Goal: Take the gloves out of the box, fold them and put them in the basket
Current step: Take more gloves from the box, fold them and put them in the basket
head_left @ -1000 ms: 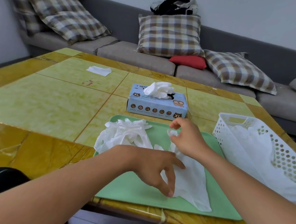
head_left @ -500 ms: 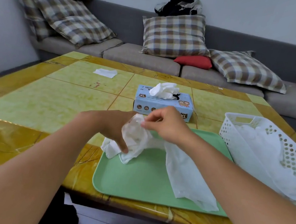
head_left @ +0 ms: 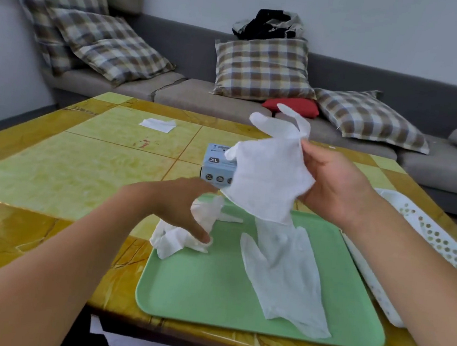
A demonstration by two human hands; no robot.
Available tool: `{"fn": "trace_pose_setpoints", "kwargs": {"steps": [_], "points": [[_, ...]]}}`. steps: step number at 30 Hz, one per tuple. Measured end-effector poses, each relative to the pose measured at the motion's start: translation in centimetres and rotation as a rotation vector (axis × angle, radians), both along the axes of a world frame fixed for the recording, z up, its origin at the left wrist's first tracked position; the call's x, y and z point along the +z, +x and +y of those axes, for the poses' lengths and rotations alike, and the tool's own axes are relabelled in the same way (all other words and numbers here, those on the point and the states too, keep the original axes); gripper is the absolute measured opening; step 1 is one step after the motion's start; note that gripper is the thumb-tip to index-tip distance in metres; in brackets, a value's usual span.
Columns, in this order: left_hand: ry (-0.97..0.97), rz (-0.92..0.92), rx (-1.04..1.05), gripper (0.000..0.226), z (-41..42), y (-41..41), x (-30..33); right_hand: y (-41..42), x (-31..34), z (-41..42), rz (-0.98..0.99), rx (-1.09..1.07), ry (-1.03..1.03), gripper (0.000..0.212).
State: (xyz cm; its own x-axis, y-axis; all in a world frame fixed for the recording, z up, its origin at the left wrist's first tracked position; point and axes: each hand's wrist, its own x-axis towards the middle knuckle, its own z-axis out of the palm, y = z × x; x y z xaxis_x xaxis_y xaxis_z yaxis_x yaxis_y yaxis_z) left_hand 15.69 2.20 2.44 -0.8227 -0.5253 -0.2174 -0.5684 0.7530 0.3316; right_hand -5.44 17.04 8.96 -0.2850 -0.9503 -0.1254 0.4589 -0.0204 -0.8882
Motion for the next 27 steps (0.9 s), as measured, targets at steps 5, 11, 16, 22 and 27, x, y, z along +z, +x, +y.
{"fn": "trace_pose_setpoints", "kwargs": {"steps": [5, 11, 16, 22, 27], "points": [[-0.047, 0.756, -0.194, 0.131, 6.2, -4.1, 0.7, -1.1, -2.4, 3.8, -0.069, -0.054, 0.154, 0.036], [-0.107, 0.998, -0.232, 0.021, 10.0, -7.8, -3.1, -2.5, -4.5, 6.2, -0.208, -0.185, 0.223, 0.043], [0.564, 1.010, 0.089, 0.034, 11.4, -8.1, -1.6, -2.7, -3.8, 8.0, -0.226, -0.034, 0.228, 0.042], [0.999, 0.912, 0.097, 0.044, 11.7, -8.6, -2.0, -3.3, -1.3, 7.9, -0.200, 0.069, 0.117, 0.063], [1.217, 0.893, 0.353, 0.033, 12.3, -9.1, -1.9, -4.0, 0.3, 7.6, -0.002, 0.149, 0.070, 0.057]]}}
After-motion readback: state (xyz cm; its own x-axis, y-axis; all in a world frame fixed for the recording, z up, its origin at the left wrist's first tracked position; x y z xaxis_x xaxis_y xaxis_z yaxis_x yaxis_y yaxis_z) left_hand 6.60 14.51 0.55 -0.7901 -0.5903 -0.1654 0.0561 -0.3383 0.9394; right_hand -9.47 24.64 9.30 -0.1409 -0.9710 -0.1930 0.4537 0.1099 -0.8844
